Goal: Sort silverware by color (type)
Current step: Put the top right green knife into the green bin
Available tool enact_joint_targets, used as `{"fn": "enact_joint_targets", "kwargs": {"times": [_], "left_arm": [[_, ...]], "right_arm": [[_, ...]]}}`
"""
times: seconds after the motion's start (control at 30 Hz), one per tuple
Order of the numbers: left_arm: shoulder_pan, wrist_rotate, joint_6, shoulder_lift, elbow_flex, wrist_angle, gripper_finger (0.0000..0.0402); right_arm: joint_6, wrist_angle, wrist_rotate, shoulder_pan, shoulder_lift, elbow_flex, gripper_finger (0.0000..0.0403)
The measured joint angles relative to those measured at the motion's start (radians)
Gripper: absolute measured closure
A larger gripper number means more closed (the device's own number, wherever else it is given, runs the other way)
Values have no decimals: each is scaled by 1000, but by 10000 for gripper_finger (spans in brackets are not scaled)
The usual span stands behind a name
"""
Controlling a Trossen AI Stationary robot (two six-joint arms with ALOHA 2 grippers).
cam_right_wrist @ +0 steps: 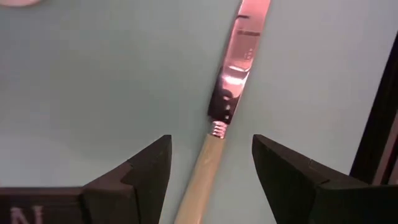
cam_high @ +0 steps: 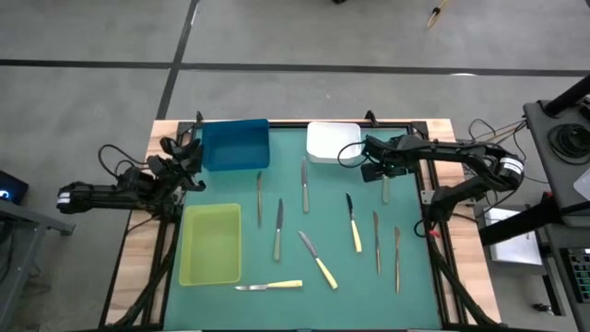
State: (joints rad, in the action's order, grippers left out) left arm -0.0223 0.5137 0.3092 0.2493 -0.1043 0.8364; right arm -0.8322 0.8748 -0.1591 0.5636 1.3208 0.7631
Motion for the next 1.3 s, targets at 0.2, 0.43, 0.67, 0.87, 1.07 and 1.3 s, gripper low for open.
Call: {"fn": "enact_joint_targets", "kwargs": {"times": [0.2,0.43,0.67,0.87,1.07,1.3], "left_arm": [[0,0,0,0,0,0,324],[0,0,0,0,0,0,324],[0,0,0,0,0,0,324],[0,0,0,0,0,0,324],[0,0,0,0,0,1,324],[0,0,0,0,0,1,324]], "right_arm": [[32,-5,-1,0,100,0,188],[77,-18,-2,0,179,3,192],[77,-31,4,0,176,2,239],[49,-42,17,-1,174,2,302],[17,-47,20,-1,174,1,360],[-32,-47,16,-1,174,0,368]]}}
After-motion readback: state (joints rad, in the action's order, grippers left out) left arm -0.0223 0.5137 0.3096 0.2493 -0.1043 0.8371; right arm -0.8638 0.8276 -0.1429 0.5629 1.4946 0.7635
